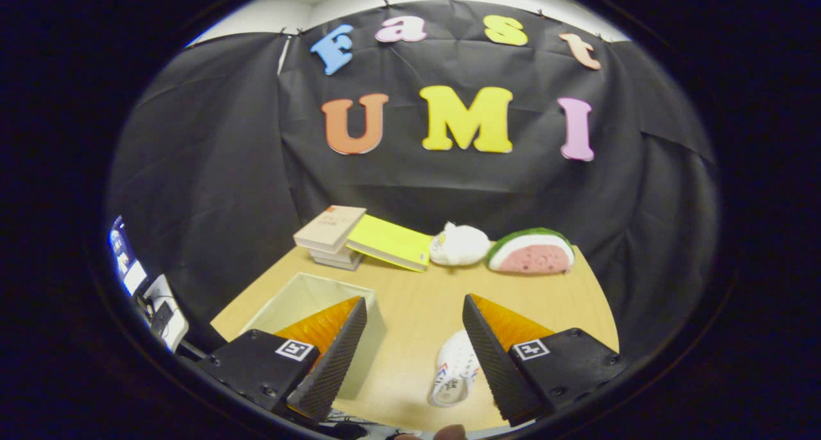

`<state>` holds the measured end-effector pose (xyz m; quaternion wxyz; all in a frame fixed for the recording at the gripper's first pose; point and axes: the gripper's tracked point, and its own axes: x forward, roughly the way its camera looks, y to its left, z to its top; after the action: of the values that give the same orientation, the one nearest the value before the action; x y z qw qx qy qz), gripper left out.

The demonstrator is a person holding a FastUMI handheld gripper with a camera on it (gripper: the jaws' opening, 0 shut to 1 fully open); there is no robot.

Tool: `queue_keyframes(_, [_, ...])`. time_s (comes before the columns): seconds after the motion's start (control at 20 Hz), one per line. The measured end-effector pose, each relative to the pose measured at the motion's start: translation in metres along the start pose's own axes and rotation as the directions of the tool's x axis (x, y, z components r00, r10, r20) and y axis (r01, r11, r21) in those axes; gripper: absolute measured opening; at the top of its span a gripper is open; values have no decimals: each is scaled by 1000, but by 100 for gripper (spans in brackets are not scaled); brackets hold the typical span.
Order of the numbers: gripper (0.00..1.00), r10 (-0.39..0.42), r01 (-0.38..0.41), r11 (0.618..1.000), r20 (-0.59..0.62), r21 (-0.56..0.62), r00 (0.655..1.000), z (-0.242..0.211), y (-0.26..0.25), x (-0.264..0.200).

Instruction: Open the storage box then place both shoes into the box .Put the left shoe in first, then the right shoe, with the right side of both shoes facing outward in a uniform manner.

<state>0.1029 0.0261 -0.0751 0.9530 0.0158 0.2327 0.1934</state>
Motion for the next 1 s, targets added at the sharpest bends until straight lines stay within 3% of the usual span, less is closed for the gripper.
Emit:
queue_keyframes(0.2, [97, 5, 2, 999, -136, 55, 991, -54, -41, 14])
queue_keyframes(0.4, [97, 62, -22, 990, -283, 140, 957, -103, -56, 46])
queue_keyframes(0.7, [97, 47, 26, 987, -445, 157, 894, -160, -82, 82])
queue_keyframes(1.0, [97, 51, 56, 985, -585, 163, 809, -200, -90, 113])
